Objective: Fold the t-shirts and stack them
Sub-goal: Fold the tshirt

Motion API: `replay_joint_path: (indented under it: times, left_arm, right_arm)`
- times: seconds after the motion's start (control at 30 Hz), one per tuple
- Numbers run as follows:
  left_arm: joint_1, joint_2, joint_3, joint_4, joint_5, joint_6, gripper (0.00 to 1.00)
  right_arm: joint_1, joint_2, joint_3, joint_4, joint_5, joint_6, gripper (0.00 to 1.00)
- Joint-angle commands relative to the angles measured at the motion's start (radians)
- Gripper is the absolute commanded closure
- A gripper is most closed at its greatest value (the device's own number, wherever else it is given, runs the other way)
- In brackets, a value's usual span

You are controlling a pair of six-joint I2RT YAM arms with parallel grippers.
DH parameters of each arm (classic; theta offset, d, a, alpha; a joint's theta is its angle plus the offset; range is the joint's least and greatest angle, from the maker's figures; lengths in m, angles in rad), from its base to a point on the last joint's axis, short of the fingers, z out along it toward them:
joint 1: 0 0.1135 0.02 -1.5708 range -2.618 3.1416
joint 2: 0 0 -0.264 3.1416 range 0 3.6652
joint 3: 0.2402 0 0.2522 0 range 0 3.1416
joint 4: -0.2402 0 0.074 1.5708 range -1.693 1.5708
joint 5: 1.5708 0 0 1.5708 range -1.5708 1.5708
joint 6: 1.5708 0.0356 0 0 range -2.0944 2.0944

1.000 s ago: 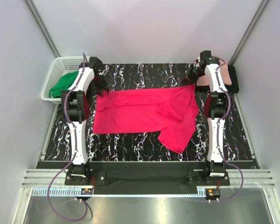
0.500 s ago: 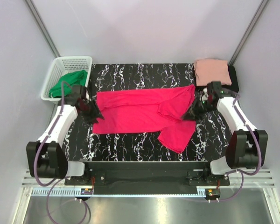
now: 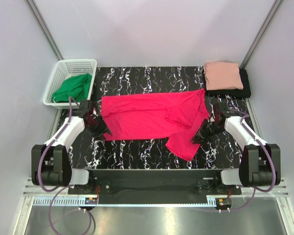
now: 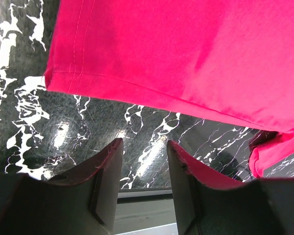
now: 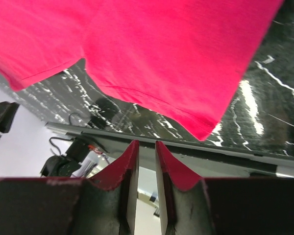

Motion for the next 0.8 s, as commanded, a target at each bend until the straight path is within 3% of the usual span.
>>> replay_joint_path:
  times: [0.0,0.13,0.37,0.77]
  left_arm:
    - [0.011,-0.023,-0.006,0.038,0.008,-0.01,0.54]
    - [0.022,-0.029,-0.02,0.031,0.026,-0.002,0.54]
    - [0.023,-0.036,0.025,-0.007,0.031,0.006,0.54]
    - [0.023,-0.061,0.057,-0.045,0.043,0.015,0.55]
  right_arm:
    - [0.002,-0.059,-0.016,-0.037,0.07,-0.016,0.73]
    - [0.004,-0.079,-0.033,-0.168,0.101,-0.059,0.73]
    - [0.01,-0.162,-0.108,-0.226,0.065,-0.003,0.7]
    - [0.114,-0.159,-0.214,-0.122,0.006,0.145,0.66]
